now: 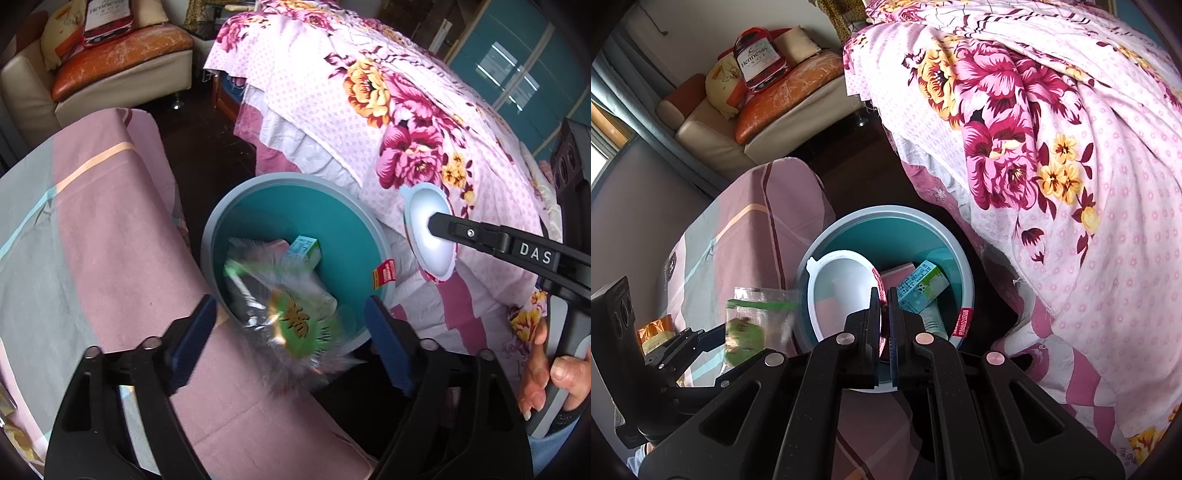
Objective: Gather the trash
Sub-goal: 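Carry the seed bag and white cup over the teal bin and open both grippers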
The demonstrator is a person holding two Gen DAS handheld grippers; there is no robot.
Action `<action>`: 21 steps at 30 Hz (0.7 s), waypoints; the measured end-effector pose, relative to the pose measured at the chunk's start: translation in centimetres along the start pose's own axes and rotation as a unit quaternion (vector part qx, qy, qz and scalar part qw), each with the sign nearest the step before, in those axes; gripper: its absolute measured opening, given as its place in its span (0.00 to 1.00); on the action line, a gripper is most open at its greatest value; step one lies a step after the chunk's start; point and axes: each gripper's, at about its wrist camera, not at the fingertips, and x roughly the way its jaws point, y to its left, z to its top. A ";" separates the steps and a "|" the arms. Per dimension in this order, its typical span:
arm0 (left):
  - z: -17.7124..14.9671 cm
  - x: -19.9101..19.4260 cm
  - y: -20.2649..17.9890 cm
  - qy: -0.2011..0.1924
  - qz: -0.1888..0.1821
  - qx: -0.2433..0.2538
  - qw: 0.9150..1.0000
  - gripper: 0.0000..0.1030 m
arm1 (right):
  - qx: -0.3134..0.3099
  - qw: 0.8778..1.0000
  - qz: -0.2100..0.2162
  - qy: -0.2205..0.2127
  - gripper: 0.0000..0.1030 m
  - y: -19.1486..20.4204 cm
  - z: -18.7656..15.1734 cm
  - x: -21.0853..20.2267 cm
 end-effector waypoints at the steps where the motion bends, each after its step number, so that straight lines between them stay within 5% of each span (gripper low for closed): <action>1: 0.0 0.0 0.2 0.000 0.000 -0.004 1.000 0.84 | 0.000 1.000 -0.001 0.001 0.04 0.1 0.0 0.1; 21: -2.5 0.0 2.9 0.020 0.006 -0.032 0.999 0.90 | -0.020 0.999 -0.010 0.024 0.05 2.5 0.0 1.7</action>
